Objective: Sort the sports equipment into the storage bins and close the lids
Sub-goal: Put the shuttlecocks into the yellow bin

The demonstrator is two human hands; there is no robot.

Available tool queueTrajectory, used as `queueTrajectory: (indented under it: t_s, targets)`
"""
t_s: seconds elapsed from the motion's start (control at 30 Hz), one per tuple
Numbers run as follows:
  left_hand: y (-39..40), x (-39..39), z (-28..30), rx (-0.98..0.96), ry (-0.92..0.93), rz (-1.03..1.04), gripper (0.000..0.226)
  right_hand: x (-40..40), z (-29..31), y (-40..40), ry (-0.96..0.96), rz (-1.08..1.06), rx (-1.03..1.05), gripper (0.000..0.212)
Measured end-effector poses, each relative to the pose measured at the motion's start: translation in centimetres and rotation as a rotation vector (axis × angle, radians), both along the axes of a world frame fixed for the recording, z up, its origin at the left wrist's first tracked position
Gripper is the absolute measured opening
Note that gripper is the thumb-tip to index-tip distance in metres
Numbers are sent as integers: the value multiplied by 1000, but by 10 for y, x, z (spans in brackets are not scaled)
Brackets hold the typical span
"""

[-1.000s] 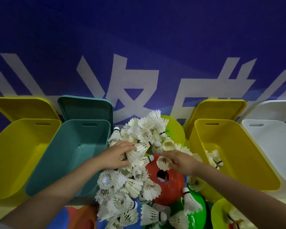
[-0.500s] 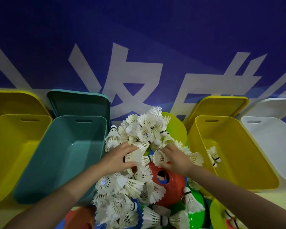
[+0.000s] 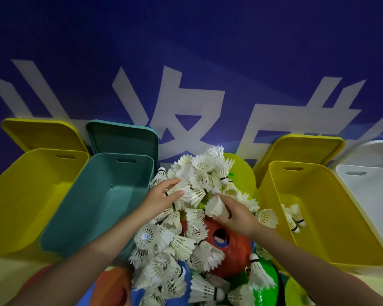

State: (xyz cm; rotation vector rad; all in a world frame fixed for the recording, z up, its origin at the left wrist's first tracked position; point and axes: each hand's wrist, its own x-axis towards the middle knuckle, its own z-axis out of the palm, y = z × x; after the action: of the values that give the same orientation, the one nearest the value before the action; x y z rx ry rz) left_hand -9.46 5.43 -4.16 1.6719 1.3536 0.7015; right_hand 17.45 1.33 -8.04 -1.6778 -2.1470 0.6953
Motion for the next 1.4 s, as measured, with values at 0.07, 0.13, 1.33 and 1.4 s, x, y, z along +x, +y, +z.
queueTrajectory:
  t_s: [0.07,0.13,1.33,1.4]
  targets:
    - [-9,7,12,14,-37,9,41,2,9,-6,71,-35,38,77]
    - [-20,18,24,32,-57,-14,41,9,22,-14,170,-79,42,74]
    - [-108,238,-2,30,-226,270,46,252,-91,-10,-272,21,-385,68]
    - [-110,245,-3,14,-233,286,45,256,-88,-7,-293,42,-379,70]
